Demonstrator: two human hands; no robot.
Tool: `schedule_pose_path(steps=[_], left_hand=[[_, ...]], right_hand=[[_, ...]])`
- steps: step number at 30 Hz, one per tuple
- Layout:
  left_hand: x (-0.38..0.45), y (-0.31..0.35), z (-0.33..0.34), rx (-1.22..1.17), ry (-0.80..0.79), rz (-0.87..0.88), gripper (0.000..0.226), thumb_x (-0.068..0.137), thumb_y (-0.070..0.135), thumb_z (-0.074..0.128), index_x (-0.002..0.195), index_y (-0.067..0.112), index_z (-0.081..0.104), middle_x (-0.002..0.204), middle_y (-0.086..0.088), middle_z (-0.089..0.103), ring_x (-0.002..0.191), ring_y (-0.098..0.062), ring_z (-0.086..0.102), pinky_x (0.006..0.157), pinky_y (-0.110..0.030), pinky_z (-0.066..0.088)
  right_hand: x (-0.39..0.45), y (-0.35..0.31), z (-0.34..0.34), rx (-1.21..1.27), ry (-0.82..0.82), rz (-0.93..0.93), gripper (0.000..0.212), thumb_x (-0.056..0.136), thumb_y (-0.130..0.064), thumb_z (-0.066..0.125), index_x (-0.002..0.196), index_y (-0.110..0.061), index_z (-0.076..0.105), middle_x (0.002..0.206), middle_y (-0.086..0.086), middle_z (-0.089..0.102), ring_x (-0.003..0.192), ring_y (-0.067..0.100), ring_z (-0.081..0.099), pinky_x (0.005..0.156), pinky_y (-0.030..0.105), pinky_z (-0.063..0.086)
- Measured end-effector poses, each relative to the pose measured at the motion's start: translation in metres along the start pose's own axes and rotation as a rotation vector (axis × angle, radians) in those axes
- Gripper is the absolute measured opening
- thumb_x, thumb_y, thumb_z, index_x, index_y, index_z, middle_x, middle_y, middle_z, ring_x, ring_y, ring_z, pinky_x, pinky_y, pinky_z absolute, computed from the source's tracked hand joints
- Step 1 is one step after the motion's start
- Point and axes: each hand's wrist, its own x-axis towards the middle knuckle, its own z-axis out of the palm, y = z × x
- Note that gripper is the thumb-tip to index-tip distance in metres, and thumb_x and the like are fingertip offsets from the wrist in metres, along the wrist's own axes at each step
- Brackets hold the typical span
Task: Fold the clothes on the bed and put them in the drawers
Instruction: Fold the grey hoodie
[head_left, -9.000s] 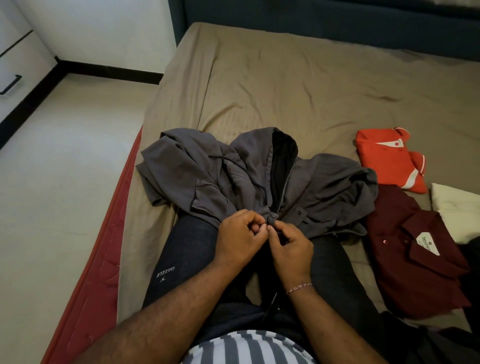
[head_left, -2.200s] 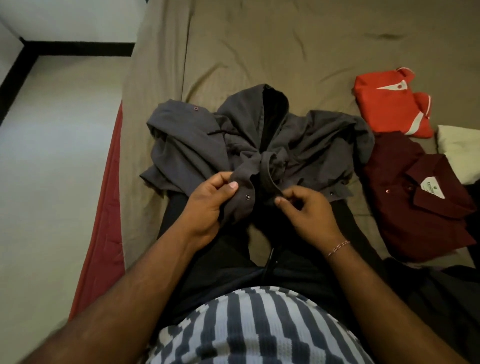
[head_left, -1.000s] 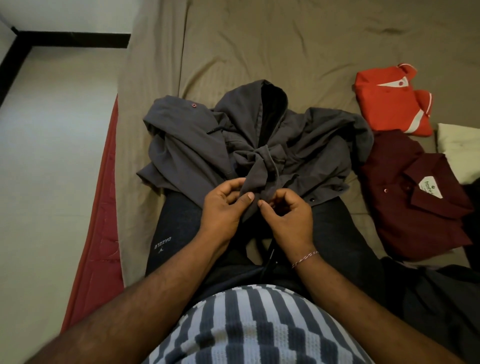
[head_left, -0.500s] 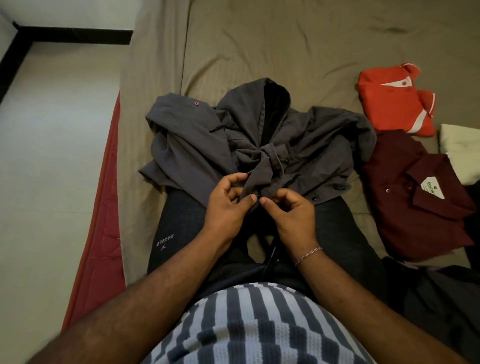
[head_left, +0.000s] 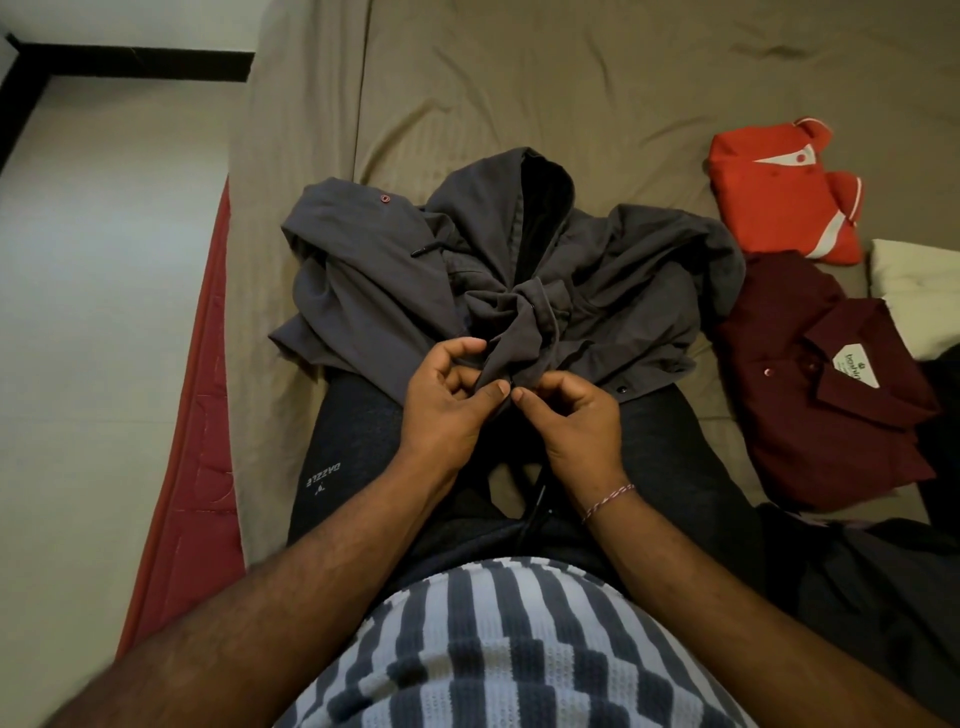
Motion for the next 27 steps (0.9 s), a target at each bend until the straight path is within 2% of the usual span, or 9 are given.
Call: schedule_pose_path(steps=[4, 9, 15, 18, 20, 21, 24, 25, 27], left_hand=[[-0.003, 0.006, 0.003, 0.016, 0.015, 0.006, 0.038, 0.09, -0.001, 0.075, 0.122, 0.016, 0.063, 0.086, -0.007, 0.076, 0.086, -0.022, 0.077, 0.078, -0.029, 0.062], [-0.007, 0.01, 0.002, 0.1, -0.005, 0.08, 0.035, 0.09, 0.0, 0.075, 0.121, 0.013, 0.064, 0.085, -0.004, 0.074, 0.087, -0.025, 0.076, 0.083, -0.036, 0.064], [-0.008, 0.012, 0.001, 0.098, -0.041, 0.079, 0.033, 0.09, 0.002, 0.076, 0.118, 0.017, 0.067, 0.088, -0.001, 0.075, 0.089, -0.021, 0.076, 0.083, -0.036, 0.063], [-0.007, 0.013, 0.003, 0.108, -0.063, 0.091, 0.034, 0.091, -0.003, 0.073, 0.117, 0.017, 0.065, 0.101, 0.001, 0.075, 0.099, -0.016, 0.074, 0.087, -0.032, 0.061], [-0.007, 0.015, 0.002, 0.158, -0.083, 0.124, 0.034, 0.091, -0.006, 0.071, 0.117, 0.016, 0.065, 0.105, 0.001, 0.074, 0.101, -0.014, 0.073, 0.085, -0.028, 0.06], [-0.006, 0.018, 0.0, 0.196, -0.094, 0.145, 0.034, 0.092, -0.006, 0.07, 0.116, 0.017, 0.066, 0.103, 0.003, 0.073, 0.099, -0.013, 0.073, 0.083, -0.026, 0.059], [0.01, 0.032, -0.011, 0.294, -0.103, 0.208, 0.03, 0.092, -0.005, 0.068, 0.11, 0.019, 0.068, 0.1, 0.004, 0.074, 0.097, -0.012, 0.073, 0.084, -0.024, 0.059], [0.02, 0.038, -0.016, 0.297, -0.098, 0.196, 0.029, 0.092, -0.006, 0.067, 0.107, 0.018, 0.069, 0.099, 0.003, 0.075, 0.097, -0.013, 0.073, 0.085, -0.024, 0.059], [0.044, 0.051, -0.024, 0.244, -0.11, 0.099, 0.03, 0.091, -0.01, 0.067, 0.102, 0.018, 0.07, 0.093, 0.001, 0.077, 0.092, -0.014, 0.074, 0.082, -0.024, 0.059]], right_hand=[[0.002, 0.002, -0.001, 0.083, -0.015, 0.043, 0.003, 0.09, -0.001, 0.075, 0.089, 0.002, 0.074, 0.086, 0.015, 0.075, 0.08, 0.019, 0.072, 0.076, 0.029, 0.061], [-0.002, 0.001, 0.003, 0.524, -0.097, 0.306, 0.012, 0.089, -0.001, 0.071, 0.079, -0.007, 0.07, 0.08, 0.008, 0.07, 0.076, 0.016, 0.067, 0.073, 0.026, 0.057], [-0.003, 0.0, 0.001, 0.643, -0.123, 0.434, 0.007, 0.081, -0.014, 0.072, 0.077, -0.015, 0.066, 0.082, 0.0, 0.07, 0.077, 0.01, 0.065, 0.072, 0.024, 0.049], [-0.003, 0.001, -0.002, 0.634, -0.186, 0.406, 0.01, 0.082, -0.012, 0.073, 0.091, -0.014, 0.068, 0.094, 0.004, 0.075, 0.089, 0.016, 0.069, 0.075, 0.026, 0.055], [-0.002, 0.0, -0.003, 0.405, -0.234, 0.27, 0.026, 0.087, -0.007, 0.076, 0.111, -0.012, 0.068, 0.11, 0.005, 0.076, 0.102, 0.018, 0.073, 0.084, 0.03, 0.061], [-0.001, 0.001, -0.004, 0.178, -0.213, 0.173, 0.031, 0.088, -0.01, 0.079, 0.116, -0.015, 0.068, 0.112, 0.002, 0.076, 0.106, 0.016, 0.072, 0.09, 0.033, 0.061], [0.004, 0.005, -0.008, -0.622, -0.032, -0.095, 0.033, 0.082, -0.036, 0.084, 0.111, -0.026, 0.071, 0.113, -0.008, 0.069, 0.112, 0.014, 0.062, 0.096, 0.041, 0.052], [0.005, 0.005, -0.008, -0.793, -0.01, -0.147, 0.029, 0.083, -0.04, 0.08, 0.109, -0.031, 0.071, 0.114, -0.012, 0.068, 0.114, 0.013, 0.058, 0.098, 0.041, 0.046], [0.008, 0.005, -0.008, -0.887, -0.036, -0.213, 0.02, 0.088, -0.038, 0.074, 0.108, -0.035, 0.072, 0.112, -0.014, 0.07, 0.112, 0.012, 0.061, 0.1, 0.042, 0.043]])
